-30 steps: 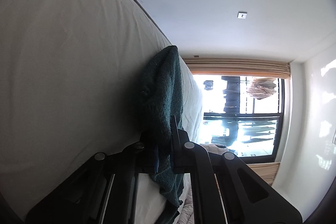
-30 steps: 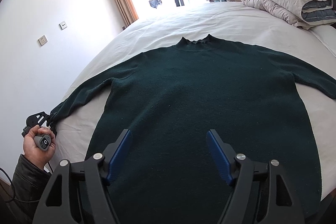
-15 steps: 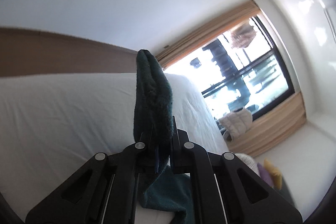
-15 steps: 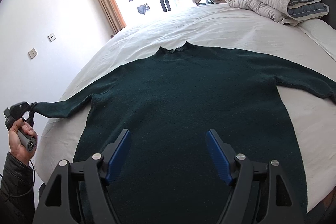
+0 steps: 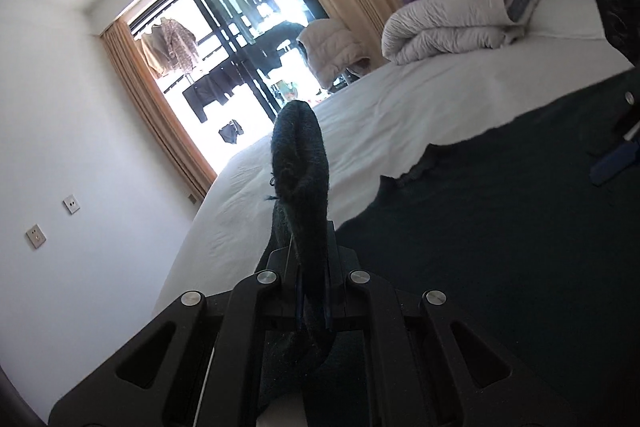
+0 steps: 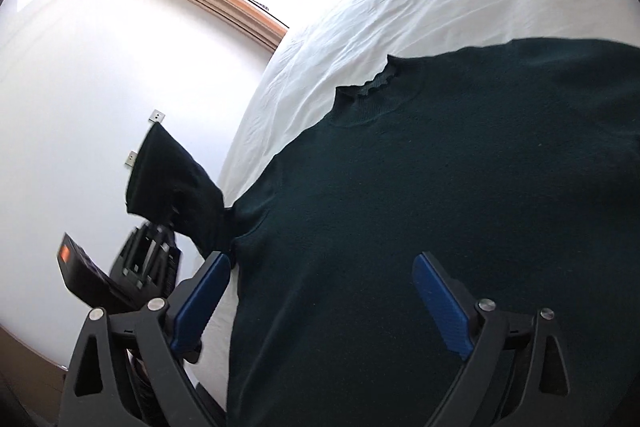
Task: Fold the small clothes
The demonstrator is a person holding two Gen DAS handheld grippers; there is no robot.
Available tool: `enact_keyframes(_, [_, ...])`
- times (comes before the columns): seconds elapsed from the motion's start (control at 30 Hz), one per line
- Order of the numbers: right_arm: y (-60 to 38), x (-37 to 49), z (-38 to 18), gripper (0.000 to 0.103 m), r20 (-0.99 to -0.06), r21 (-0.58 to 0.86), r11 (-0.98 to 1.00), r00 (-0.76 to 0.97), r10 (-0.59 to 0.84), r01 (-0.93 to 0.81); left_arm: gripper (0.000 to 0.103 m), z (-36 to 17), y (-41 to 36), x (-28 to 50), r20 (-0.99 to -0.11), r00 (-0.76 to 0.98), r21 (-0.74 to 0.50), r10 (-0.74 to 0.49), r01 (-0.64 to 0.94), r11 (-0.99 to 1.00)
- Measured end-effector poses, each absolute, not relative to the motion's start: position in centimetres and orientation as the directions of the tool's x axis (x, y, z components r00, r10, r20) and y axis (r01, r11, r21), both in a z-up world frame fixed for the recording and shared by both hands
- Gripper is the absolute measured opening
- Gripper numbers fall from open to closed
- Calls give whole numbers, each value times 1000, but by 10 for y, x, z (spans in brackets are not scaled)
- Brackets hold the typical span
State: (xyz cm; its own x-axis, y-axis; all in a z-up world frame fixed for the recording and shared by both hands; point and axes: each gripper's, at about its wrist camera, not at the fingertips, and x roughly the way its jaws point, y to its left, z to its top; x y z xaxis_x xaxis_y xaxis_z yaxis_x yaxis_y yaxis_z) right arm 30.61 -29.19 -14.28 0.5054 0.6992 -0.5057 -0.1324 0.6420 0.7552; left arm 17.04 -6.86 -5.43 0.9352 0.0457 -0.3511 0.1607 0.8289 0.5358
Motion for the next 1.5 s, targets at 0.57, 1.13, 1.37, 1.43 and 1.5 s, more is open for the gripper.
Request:
enact_keyframes(0.57, [-204, 400, -128, 92, -472, 813, 536, 280, 836, -227, 5, -124, -87, 157, -387, 920, 698, 63, 248, 672])
enact_keyframes(1.13, [-220, 414, -124, 9, -563, 710, 652, 341, 753, -266, 8, -126, -96, 144, -324, 944, 735, 68, 205, 646])
enact_keyframes(1.37, [-272, 430, -89, 9, -562, 652, 708, 455, 691, -270, 71, -110, -87, 163, -315, 948, 667, 37, 194, 720])
enact_keyframes(1.43, [-282, 434, -93, 9, -586, 628, 738, 475, 657, -247, 72, -100, -77, 159, -307, 952, 626, 20, 186, 757])
enact_keyframes(1.5, [-295, 438, -100, 9, -597, 623, 754, 497, 630, -208, 72, -93, -62, 161, -322, 947, 567, 14, 181, 803])
